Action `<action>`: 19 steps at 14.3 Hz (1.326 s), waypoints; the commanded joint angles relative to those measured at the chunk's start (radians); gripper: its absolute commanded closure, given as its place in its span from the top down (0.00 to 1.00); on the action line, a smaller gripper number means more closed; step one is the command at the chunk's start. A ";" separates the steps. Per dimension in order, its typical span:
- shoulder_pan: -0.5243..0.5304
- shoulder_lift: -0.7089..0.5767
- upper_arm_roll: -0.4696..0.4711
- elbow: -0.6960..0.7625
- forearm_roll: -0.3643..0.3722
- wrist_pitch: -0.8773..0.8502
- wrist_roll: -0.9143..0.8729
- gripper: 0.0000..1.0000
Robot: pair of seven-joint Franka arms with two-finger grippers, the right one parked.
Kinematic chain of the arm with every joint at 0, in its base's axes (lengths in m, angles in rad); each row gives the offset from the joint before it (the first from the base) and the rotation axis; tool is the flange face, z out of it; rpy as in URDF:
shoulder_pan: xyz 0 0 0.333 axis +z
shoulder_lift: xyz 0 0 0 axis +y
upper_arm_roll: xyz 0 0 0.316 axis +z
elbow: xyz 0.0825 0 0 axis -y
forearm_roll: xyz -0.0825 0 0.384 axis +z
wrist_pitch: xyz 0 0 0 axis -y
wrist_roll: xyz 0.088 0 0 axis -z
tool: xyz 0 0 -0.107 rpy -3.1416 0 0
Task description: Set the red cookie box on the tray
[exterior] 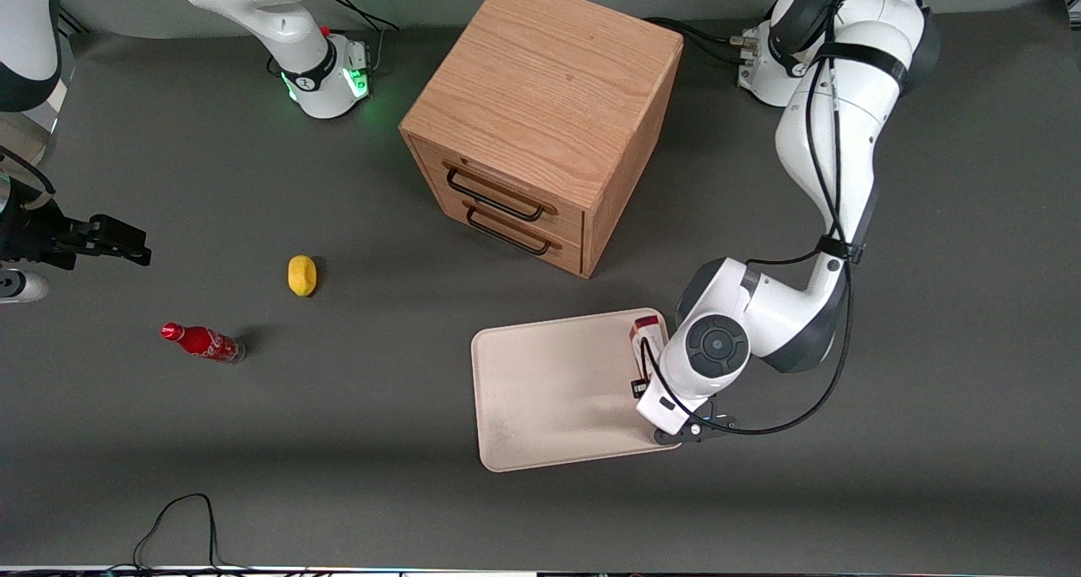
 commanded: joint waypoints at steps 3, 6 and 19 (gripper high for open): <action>-0.002 -0.008 0.003 -0.007 0.015 0.010 -0.001 1.00; -0.002 -0.010 0.003 -0.007 0.017 0.007 -0.002 1.00; 0.212 -0.598 -0.030 -0.556 -0.044 -0.121 0.183 1.00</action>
